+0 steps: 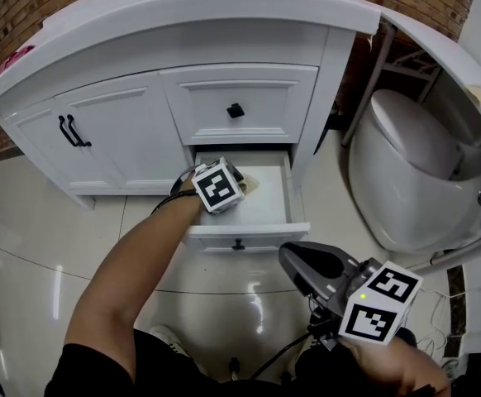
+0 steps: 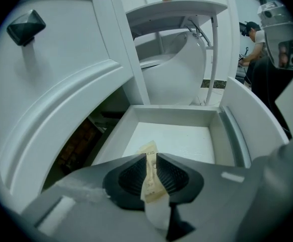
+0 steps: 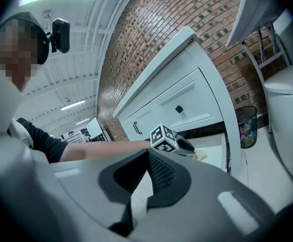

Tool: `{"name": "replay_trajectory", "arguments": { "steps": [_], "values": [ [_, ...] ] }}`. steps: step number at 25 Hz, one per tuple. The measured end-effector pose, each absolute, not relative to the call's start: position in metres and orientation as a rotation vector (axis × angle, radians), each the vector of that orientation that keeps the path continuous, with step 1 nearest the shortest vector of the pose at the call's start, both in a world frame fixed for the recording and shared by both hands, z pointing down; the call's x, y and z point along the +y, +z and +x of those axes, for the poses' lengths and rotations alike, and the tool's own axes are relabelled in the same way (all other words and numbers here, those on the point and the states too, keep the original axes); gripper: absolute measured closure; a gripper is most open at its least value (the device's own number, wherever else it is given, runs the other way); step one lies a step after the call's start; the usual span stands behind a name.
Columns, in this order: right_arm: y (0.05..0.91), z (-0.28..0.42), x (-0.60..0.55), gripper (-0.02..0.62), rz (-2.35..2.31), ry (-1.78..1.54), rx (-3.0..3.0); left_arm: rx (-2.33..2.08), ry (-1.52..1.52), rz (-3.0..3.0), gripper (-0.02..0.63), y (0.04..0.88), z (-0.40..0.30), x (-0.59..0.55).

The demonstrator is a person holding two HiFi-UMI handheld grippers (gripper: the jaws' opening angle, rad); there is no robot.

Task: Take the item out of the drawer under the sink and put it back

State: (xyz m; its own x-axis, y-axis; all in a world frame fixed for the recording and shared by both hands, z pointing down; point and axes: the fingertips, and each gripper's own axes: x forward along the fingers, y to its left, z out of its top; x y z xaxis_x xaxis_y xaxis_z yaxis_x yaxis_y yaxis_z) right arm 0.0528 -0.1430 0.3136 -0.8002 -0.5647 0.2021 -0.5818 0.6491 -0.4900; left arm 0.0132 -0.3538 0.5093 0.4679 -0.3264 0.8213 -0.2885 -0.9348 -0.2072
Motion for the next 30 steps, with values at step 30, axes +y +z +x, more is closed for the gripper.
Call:
{"name": "replay_trajectory", "arguments": {
  "steps": [30],
  "values": [
    [0.312,0.049,-0.149,0.591,1.109,0.659,-2.771,1.238,-0.308,-3.147,0.601,0.298,-0.088,-0.155]
  ]
}}
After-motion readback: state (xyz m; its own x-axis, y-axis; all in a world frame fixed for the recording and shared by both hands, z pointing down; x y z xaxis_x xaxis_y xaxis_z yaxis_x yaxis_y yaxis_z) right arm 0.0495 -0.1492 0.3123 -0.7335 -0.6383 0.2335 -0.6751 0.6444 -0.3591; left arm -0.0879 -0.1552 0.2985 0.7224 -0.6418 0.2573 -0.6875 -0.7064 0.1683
